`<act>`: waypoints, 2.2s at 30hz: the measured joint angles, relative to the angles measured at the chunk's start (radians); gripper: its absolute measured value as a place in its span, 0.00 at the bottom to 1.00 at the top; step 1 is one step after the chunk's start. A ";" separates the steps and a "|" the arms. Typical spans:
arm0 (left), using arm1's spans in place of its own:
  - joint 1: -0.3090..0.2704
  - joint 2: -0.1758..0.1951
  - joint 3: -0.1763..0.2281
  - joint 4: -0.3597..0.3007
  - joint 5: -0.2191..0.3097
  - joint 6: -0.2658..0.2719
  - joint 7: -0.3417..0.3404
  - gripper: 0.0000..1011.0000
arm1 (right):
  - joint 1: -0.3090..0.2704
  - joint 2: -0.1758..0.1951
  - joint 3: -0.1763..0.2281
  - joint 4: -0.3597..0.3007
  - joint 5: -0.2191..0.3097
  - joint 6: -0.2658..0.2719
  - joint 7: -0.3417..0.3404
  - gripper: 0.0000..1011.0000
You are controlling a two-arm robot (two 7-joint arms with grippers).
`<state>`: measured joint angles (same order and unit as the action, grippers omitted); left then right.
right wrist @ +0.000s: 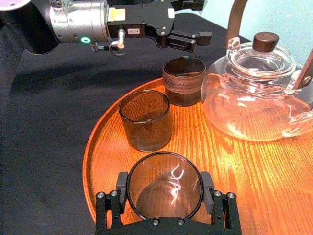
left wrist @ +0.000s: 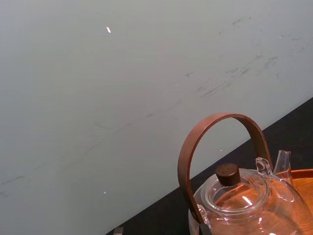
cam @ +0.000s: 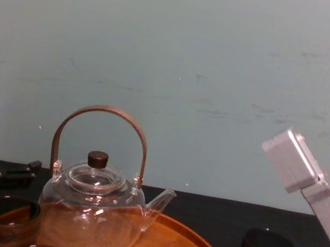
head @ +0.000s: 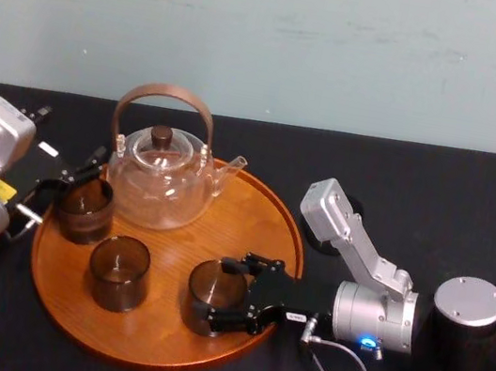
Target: Pick up the glass from the table and place it on the tray.
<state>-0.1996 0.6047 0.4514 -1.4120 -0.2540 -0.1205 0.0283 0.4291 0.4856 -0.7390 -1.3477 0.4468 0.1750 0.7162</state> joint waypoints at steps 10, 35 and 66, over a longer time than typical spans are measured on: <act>0.000 0.000 0.000 0.000 0.000 0.000 0.000 0.99 | 0.000 0.001 0.000 0.000 -0.001 0.002 0.001 0.95; 0.000 0.000 0.000 0.000 0.000 0.000 0.000 0.99 | -0.001 0.004 0.003 -0.004 0.005 0.001 0.005 0.99; 0.000 0.000 0.000 0.000 0.000 0.000 0.000 0.99 | -0.155 0.247 0.134 -0.250 0.106 -0.028 -0.006 0.99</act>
<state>-0.1995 0.6047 0.4514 -1.4120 -0.2539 -0.1206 0.0283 0.2741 0.7323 -0.6045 -1.5975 0.5530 0.1471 0.7101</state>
